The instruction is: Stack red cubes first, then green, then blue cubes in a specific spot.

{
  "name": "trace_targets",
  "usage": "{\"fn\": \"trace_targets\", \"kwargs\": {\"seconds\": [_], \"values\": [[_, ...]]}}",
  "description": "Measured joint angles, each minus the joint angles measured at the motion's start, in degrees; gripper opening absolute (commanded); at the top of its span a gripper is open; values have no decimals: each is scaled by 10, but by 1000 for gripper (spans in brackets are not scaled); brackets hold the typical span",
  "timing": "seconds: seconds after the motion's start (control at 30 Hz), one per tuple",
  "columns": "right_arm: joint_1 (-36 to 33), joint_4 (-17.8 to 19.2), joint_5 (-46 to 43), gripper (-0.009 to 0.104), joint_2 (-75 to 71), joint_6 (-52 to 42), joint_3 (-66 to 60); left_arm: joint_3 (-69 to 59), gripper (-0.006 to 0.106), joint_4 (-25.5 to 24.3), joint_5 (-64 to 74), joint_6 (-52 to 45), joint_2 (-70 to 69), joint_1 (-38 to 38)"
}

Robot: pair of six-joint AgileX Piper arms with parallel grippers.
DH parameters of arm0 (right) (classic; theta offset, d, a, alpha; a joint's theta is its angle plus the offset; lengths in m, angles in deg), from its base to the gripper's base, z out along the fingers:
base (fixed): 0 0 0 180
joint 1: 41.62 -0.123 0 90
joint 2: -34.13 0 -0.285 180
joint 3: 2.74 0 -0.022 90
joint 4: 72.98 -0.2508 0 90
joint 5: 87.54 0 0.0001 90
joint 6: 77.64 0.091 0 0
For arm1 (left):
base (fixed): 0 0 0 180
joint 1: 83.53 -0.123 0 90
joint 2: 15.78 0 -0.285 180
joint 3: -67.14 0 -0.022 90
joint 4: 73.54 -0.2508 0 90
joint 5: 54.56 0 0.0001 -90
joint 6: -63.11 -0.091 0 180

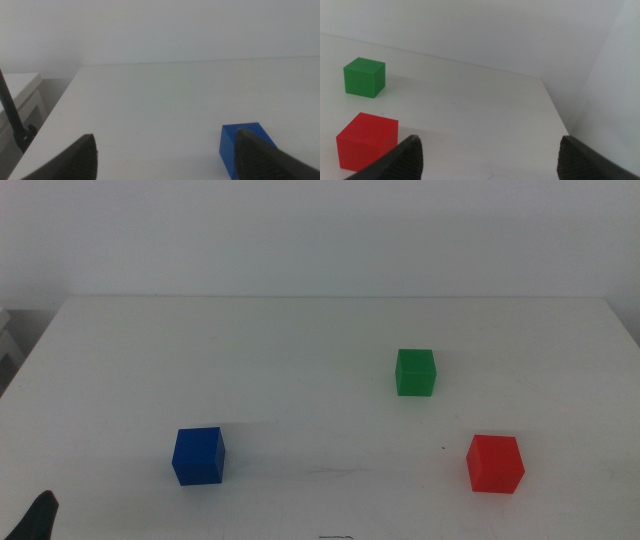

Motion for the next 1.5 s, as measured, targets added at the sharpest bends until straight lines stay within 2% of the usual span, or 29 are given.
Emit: {"fn": "trace_targets", "kwargs": {"seconds": [0.13, 0.33, 0.4, 0.6, 0.73, 0.9, 1.0, 1.07, 1.27, 1.5], "values": [[0, -7, 54, 84, 0, 0, 21, 0, 94, 0, 0, 0, 0, 0], [0, -31, 190, 84, 79, 0, 167, 0, 94, 0, 0, 0, 0, 0], [0, -39, 232, 84, 124, 0, 217, 0, 94, 0, 0, 0, 0, 0], [0, -94, 345, 84, 282, 0, 376, 0, 94, 0, 0, 0, 0, 0], [0, -106, 436, 84, 394, 4, 480, 0, 94, 0, 0, 0, 0, 0], [0, -107, 555, 84, 532, 62, 630, 0, 94, 0, 0, 0, 0, 0], [-11, -105, 596, 84, 607, 109, 712, 0, 94, 0, 0, 0, 0, 0], [-52, -84, 602, 84, 664, 162, 774, 0, 94, 0, 0, 0, 0, 0], [-145, -52, 604, 84, 749, 290, 839, 0, 94, 0, 0, 0, 0, 0], [-185, -44, 603, 84, 825, 333, 859, 0, 94, 0, 0, 0, 0, 0]]}}
